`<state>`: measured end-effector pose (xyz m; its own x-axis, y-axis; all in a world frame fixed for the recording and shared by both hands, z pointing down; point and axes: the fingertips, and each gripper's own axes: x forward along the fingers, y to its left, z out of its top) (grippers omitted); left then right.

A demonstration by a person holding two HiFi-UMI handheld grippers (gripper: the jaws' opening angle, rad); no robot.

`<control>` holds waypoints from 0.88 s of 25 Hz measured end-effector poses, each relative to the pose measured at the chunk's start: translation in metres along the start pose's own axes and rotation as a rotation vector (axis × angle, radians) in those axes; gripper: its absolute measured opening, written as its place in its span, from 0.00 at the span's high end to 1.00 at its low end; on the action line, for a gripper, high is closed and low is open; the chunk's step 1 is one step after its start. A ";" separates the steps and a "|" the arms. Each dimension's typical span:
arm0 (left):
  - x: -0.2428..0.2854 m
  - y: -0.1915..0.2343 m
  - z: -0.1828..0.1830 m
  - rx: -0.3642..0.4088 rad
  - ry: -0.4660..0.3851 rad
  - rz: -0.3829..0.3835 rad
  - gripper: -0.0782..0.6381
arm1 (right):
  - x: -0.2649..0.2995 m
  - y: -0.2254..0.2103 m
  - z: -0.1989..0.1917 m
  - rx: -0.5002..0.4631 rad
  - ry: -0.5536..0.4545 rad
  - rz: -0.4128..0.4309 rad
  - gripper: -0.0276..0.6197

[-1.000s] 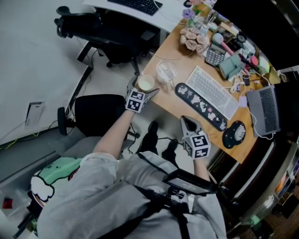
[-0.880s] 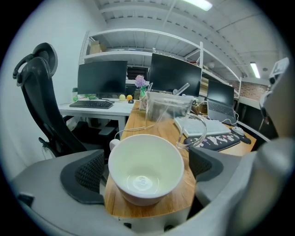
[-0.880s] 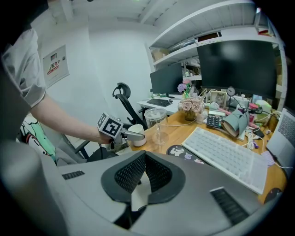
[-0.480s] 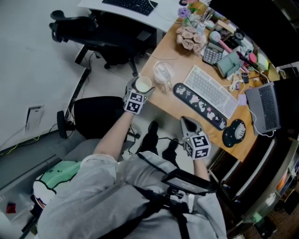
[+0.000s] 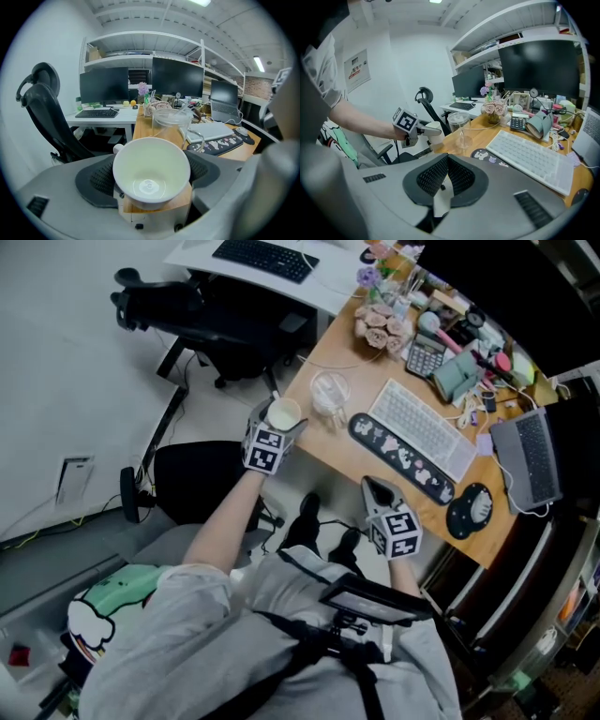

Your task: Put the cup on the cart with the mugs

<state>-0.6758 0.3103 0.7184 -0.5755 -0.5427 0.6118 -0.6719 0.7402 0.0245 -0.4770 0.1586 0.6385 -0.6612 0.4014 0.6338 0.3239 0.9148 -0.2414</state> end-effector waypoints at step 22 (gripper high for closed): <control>-0.130 -0.115 0.115 0.188 -0.073 -0.301 0.29 | -0.048 -0.001 0.045 -0.004 -0.204 -0.074 0.96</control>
<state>-0.5772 0.2497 0.5449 -0.3662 -0.7571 0.5411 -0.8864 0.4608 0.0450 -0.4761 0.1405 0.5749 -0.8064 0.3341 0.4879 0.2717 0.9422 -0.1961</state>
